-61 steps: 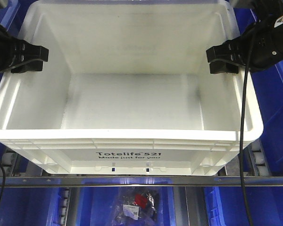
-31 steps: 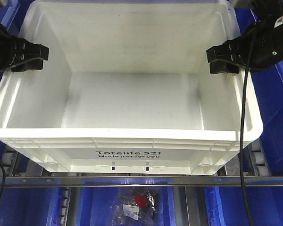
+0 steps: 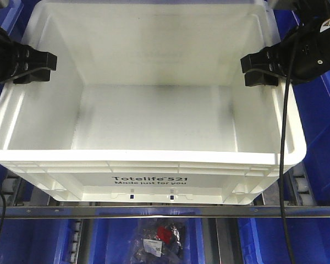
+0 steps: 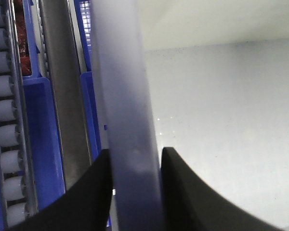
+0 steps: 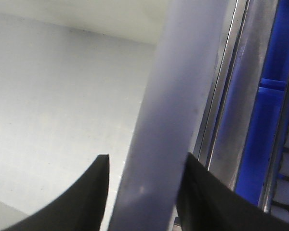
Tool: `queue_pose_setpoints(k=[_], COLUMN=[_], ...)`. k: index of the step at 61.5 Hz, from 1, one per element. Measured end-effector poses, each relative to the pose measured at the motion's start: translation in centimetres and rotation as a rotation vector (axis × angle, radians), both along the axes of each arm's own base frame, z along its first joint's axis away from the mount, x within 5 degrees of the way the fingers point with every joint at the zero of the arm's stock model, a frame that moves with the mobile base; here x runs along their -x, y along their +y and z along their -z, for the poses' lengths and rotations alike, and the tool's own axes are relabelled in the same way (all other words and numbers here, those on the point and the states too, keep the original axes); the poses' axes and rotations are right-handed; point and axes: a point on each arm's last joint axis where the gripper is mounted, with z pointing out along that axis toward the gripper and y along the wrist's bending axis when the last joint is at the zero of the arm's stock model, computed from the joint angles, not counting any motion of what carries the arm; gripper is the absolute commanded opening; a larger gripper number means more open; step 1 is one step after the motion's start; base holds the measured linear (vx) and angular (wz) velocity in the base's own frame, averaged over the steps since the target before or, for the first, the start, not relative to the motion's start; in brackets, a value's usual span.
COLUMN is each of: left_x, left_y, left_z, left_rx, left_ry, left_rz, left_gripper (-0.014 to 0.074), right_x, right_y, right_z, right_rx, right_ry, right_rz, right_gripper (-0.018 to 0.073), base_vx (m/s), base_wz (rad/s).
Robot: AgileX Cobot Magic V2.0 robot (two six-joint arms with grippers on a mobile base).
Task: Move bin from left to right shelf
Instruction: 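Lift the gripped tote and pull it off the roller shelf toward the robot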
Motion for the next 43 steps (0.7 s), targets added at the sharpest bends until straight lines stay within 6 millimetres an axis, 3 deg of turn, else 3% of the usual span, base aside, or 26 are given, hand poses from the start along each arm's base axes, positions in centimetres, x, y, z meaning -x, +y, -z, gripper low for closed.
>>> queue_pose_setpoints(k=[43], left_x=[0.00], left_y=[0.00], left_z=[0.00], left_rx=[0.000], left_ry=[0.000], left_rz=[0.000], left_gripper=[-0.0005], right_x=[0.01], right_y=[0.00], right_z=[0.01], right_rx=[0.000], right_ry=[0.001], right_rz=[0.000], right_gripper=[-0.0004], base_vx=[0.00], base_wz=[0.00])
